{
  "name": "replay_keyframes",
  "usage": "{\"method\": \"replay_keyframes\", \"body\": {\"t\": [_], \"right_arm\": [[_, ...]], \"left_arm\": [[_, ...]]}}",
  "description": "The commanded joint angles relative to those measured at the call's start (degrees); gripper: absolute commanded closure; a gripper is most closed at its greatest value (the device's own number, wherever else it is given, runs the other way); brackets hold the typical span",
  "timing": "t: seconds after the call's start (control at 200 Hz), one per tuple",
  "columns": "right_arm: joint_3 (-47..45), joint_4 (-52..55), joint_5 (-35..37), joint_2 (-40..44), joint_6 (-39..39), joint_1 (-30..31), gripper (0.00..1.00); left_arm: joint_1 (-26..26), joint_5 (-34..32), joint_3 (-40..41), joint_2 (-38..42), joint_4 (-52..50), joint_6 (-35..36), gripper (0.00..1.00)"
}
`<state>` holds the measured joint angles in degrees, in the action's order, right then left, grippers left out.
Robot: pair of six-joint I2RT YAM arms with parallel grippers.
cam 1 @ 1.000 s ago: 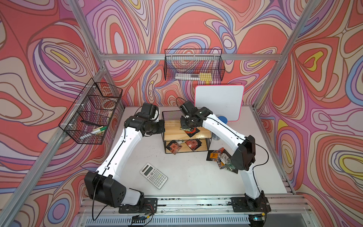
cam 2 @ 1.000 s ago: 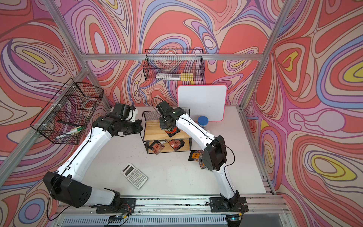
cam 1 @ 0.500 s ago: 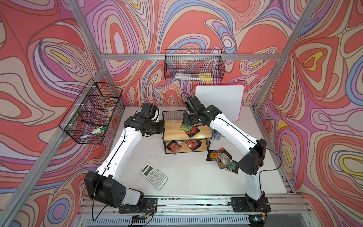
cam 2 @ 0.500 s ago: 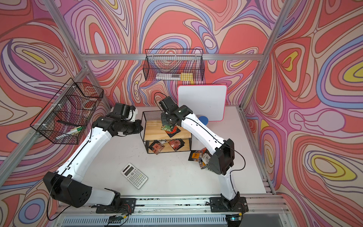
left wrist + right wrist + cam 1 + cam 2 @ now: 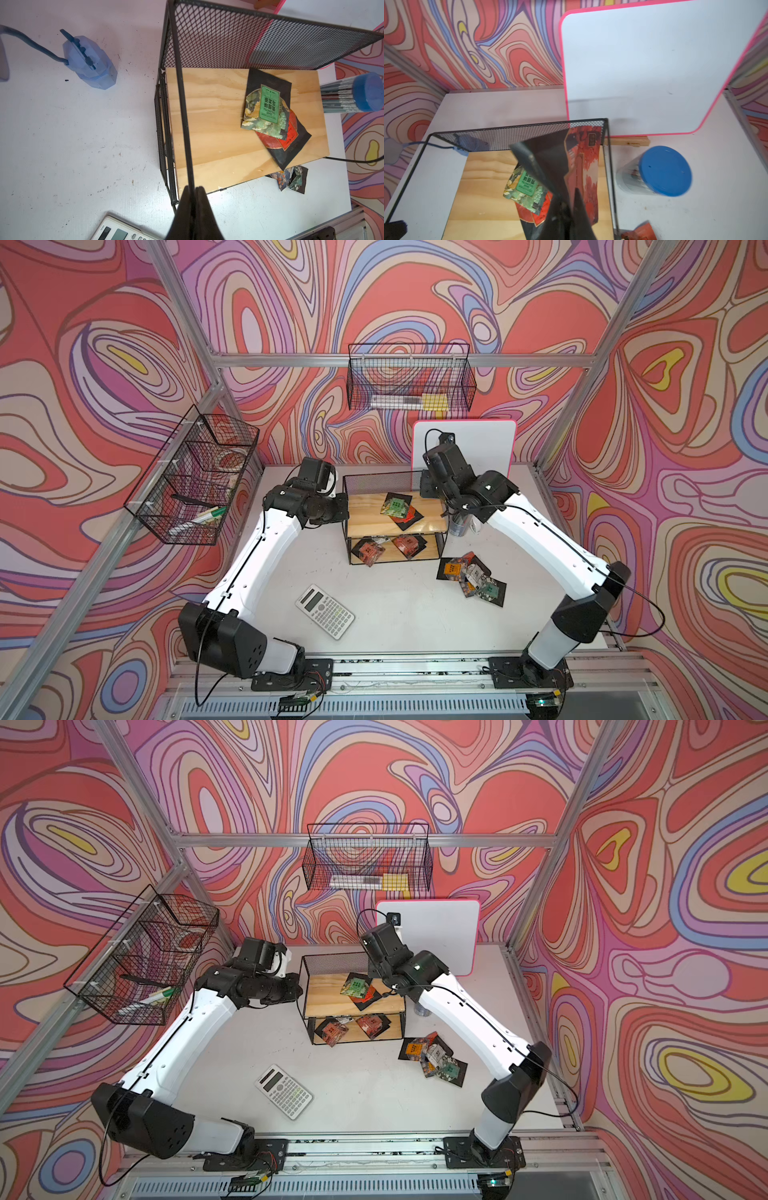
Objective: Remove the tea bags from the shelf
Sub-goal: Pick up the tea bag from the shelf, then place the tea bag at the center of the board.
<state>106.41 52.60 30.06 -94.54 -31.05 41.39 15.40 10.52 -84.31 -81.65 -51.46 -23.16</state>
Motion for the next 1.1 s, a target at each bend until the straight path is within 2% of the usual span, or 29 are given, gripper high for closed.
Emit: {"method": "replay_keyframes", "body": {"t": [0.0,0.105,0.225,0.386,0.716,1.092], "right_arm": [[-3.53,5.12,7.45,3.20,-7.71,-0.29,1.00],[-9.70,7.87,5.12,6.78,-15.24,-2.03,1.00],[-17.87,8.82,-1.90,11.28,-23.64,-5.90,1.00],[-25.92,9.26,-7.59,16.02,-31.25,-8.93,1.00],[-32.91,13.95,-10.79,17.59,-42.71,-10.42,1.00],[-46.39,8.81,-21.86,19.53,-52.47,-13.16,1.00]], "left_arm": [[-0.06,-0.32,-0.41,0.64,-1.10,0.09,1.00],[-0.02,-0.33,-0.26,0.83,-1.10,0.04,1.00],[-0.02,-0.25,-0.23,0.96,-1.09,0.05,1.00],[-0.02,-0.21,-0.15,1.14,-0.94,0.05,1.00],[-0.03,-0.08,0.03,1.54,-0.88,-0.03,1.00],[-0.02,0.04,-0.24,1.49,-1.00,-0.09,1.00]]}}
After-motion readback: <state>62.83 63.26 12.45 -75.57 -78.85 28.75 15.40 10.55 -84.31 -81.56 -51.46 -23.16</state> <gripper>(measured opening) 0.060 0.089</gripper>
